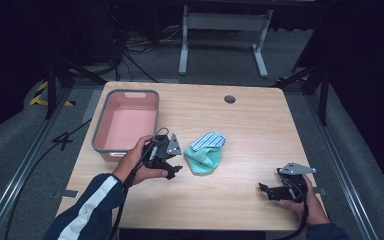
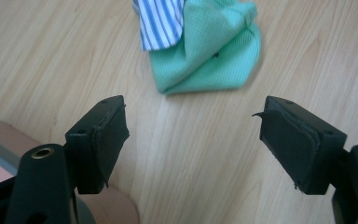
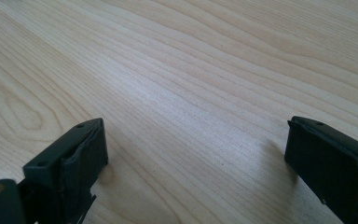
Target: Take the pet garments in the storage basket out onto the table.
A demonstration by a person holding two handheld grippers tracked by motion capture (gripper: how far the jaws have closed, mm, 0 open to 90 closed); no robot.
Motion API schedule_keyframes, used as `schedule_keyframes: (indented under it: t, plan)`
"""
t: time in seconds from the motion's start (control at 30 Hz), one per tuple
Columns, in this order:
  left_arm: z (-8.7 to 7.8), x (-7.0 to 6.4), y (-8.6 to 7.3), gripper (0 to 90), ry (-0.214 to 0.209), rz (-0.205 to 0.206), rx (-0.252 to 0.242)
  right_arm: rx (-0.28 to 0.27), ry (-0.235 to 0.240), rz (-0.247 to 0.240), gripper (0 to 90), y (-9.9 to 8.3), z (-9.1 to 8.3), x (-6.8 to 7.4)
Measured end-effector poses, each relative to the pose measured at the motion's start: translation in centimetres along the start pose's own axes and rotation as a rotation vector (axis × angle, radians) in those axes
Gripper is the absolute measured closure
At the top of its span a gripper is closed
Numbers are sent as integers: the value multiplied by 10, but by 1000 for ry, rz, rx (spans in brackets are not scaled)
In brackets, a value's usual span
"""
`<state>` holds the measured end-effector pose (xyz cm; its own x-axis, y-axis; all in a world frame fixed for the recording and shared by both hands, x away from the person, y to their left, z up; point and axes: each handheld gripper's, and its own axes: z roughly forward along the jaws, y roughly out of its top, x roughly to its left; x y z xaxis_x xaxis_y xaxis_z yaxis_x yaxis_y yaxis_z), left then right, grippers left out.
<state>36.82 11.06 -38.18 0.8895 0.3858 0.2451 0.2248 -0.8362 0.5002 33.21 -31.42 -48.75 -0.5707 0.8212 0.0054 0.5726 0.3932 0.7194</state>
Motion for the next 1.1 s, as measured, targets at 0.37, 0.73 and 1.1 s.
schedule_keyframes:
  t: [0.37, 0.73, 1.1]
  plan:
    - [-9, -7, -29, 236, 0, 2, 13, 0, 0, 0, 60, 0, 0, 0]
    - [-8, -10, -66, 238, -9, -25, 52, 0, -2, 0, 60, 0, 0, 0]
    - [-5, -8, -102, 214, 21, -59, 86, 0, -3, 0, 60, 0, 0, 0]
